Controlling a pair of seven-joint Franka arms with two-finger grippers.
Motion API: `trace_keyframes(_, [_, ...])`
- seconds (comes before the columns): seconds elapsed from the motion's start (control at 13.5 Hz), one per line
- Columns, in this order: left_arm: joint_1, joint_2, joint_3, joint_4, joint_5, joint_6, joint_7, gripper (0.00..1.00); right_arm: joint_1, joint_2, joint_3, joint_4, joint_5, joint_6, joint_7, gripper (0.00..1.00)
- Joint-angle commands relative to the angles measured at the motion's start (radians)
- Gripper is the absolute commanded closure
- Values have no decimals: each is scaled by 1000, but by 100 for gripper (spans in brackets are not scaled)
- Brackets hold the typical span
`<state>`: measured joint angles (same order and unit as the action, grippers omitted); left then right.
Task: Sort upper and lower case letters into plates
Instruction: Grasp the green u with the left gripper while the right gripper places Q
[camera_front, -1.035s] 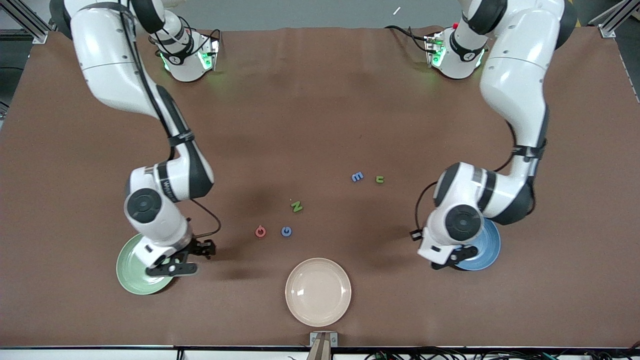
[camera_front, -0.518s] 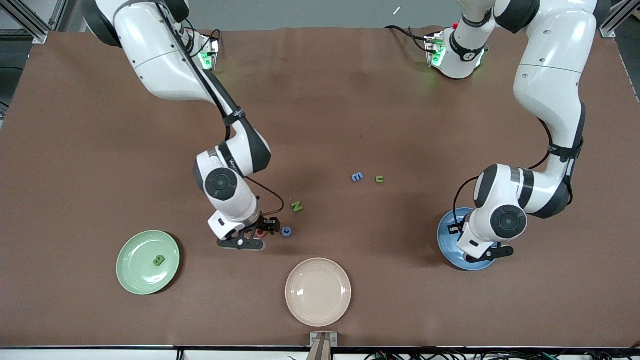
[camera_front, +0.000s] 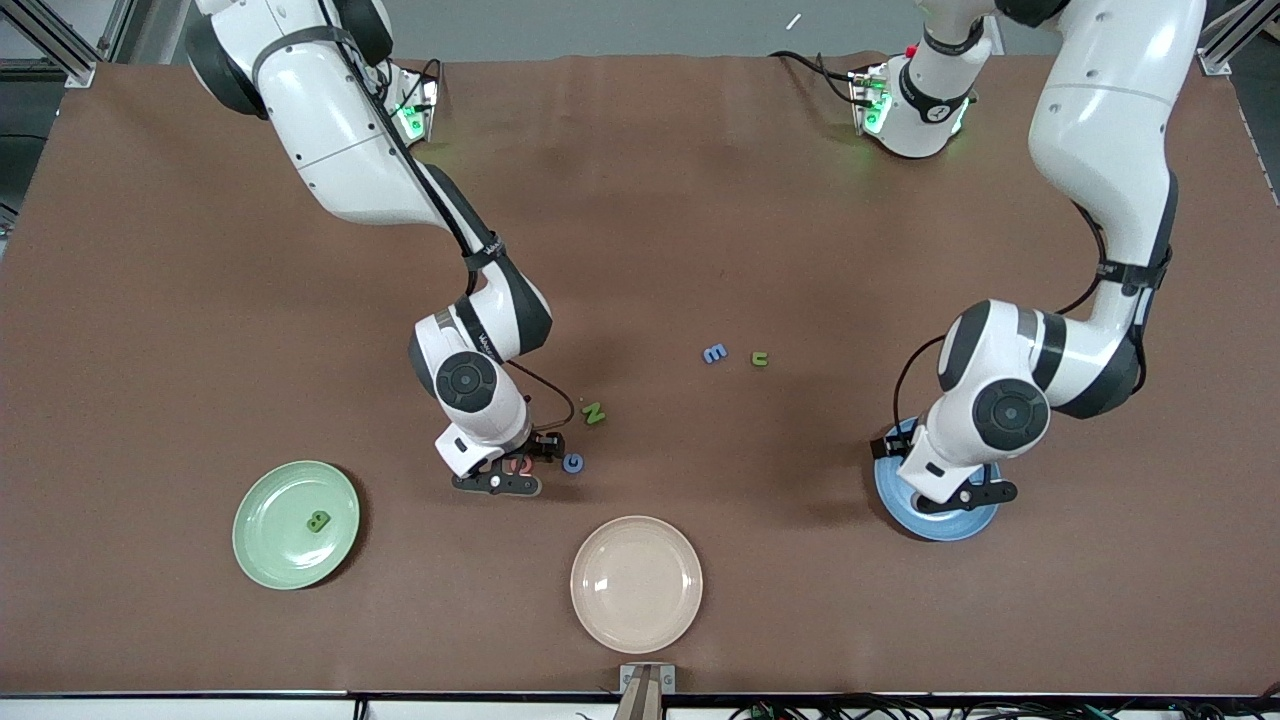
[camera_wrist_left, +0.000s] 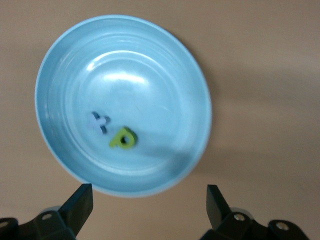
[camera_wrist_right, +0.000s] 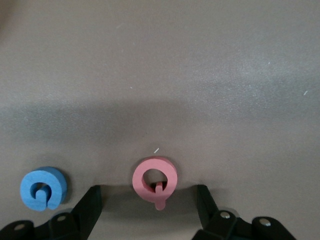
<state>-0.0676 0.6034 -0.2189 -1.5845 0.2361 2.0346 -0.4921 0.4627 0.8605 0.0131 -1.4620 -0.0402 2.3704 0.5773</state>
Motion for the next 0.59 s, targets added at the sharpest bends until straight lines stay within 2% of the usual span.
trace_keyframes(0.0, [3,-119,-45,-149,0,12,-11,3,1,0,1,-8,-6,12,7,28])
trace_keyframes(0.15, [5,-169,-79,-266,2,94,-10,9,-1,3,1,-6,-9,13,7,43])
trace_keyframes(0.37, [-4,-228,-125,-475,2,345,-35,14,-7,12,1,-1,-10,15,6,63])
trace_keyframes(0.52, [-26,-214,-148,-523,8,413,-91,17,-12,17,1,-1,-10,29,6,76])
